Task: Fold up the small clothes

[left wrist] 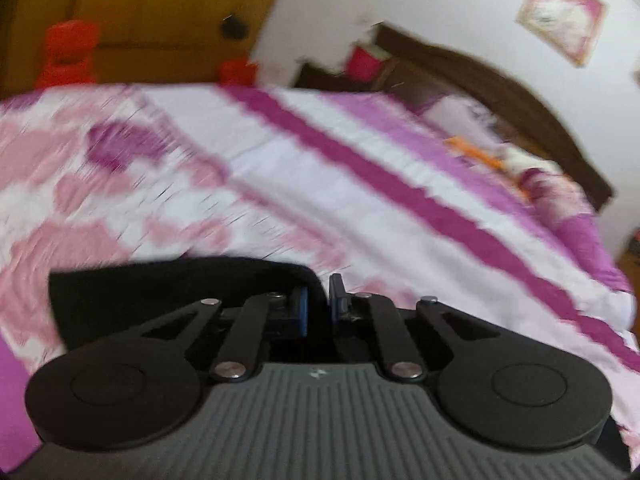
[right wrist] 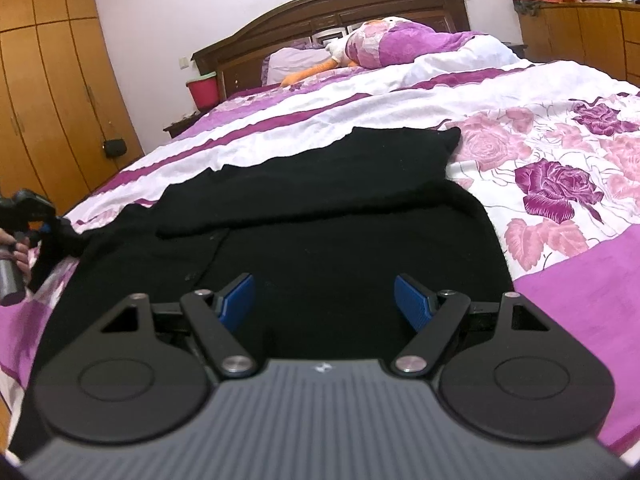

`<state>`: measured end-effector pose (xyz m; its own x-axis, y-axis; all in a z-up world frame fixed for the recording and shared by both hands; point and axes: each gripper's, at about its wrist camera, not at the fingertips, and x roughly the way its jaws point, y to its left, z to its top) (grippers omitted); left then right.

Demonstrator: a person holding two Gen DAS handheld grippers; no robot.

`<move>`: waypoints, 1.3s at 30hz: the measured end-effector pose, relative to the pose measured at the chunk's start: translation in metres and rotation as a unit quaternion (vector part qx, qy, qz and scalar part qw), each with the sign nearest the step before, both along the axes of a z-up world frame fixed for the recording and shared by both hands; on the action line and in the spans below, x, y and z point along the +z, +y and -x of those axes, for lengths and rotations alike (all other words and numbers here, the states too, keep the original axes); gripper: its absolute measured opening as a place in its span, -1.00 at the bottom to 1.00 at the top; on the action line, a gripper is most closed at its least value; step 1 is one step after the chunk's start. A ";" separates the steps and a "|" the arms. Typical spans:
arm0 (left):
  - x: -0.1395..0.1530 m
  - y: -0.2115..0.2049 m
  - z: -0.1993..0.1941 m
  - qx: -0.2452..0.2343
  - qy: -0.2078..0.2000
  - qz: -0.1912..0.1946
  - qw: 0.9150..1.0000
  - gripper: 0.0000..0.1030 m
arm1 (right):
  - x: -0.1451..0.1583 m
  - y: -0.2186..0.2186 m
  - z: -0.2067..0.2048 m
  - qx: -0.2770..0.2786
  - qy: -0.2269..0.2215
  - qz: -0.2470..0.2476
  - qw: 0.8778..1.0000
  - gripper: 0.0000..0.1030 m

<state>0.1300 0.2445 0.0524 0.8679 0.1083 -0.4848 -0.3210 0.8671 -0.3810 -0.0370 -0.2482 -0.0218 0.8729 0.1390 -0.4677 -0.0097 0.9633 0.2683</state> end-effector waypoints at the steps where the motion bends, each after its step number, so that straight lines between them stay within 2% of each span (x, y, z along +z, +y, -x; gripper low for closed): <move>1: 0.009 -0.007 0.001 -0.010 -0.008 -0.009 1.000 -0.77 | 0.000 0.000 -0.001 0.000 -0.001 -0.002 1.000 0.51; 7: 0.055 -0.065 0.012 -0.097 -0.072 -0.016 0.993 -0.77 | 0.002 -0.001 0.002 -0.004 -0.011 -0.006 1.000 0.51; 10: 0.067 -0.103 0.018 -0.152 -0.096 -0.010 0.984 -0.77 | 0.004 -0.002 0.004 -0.003 -0.017 -0.008 1.000 0.51; 14: 0.067 -0.157 0.025 -0.219 -0.106 -0.026 0.970 -0.77 | 0.005 -0.005 0.006 -0.005 -0.023 -0.008 1.000 0.51; 17: 0.050 -0.199 0.026 -0.256 -0.088 -0.048 0.961 -0.77 | 0.004 -0.007 0.007 -0.006 -0.023 -0.011 1.000 0.51; 21: 0.012 -0.230 0.019 -0.285 -0.040 -0.031 0.957 -0.77 | 0.002 -0.010 0.008 -0.008 -0.021 -0.015 1.000 0.51; 23: -0.009 -0.236 0.015 -0.287 -0.017 -0.028 0.957 -0.74 | 0.002 -0.012 0.009 -0.009 -0.020 -0.017 1.000 0.51; 25: -0.030 -0.240 0.007 -0.285 0.024 -0.019 0.958 -0.73 | 0.001 -0.014 0.010 -0.010 -0.020 -0.018 1.000 0.51; 27: -0.048 -0.236 0.001 -0.282 0.061 0.004 0.958 -0.68 | 0.000 -0.015 0.009 -0.012 -0.018 -0.020 1.000 0.51; 30: -0.057 -0.224 0.009 -0.278 0.057 0.027 0.959 -0.67 | -0.002 -0.015 0.008 -0.011 -0.014 -0.023 1.000 0.51; 31: -0.056 -0.220 0.013 -0.278 0.058 0.031 0.958 -0.63 | -0.001 -0.015 0.008 -0.009 -0.014 -0.021 1.000 0.51; 33: -0.050 -0.208 0.023 -0.273 0.057 0.037 0.960 -0.33 | 0.001 -0.012 0.006 -0.003 -0.015 -0.016 1.000 0.51; 34: -0.042 -0.203 0.029 -0.268 0.055 0.032 0.961 -0.02 | 0.003 -0.010 0.004 0.000 -0.016 -0.014 1.000 0.51; 35: -0.036 -0.199 0.035 -0.258 0.051 0.021 0.965 0.18 | 0.005 -0.007 0.002 0.006 -0.017 -0.012 1.000 0.51; 37: -0.025 -0.189 0.052 -0.235 0.045 -0.013 0.971 0.28 | 0.010 -0.001 -0.002 0.017 -0.020 -0.009 1.000 0.51; 39: -0.018 -0.178 0.062 -0.211 0.055 -0.041 0.975 0.34 | 0.016 0.009 -0.006 0.031 -0.026 -0.001 0.999 0.51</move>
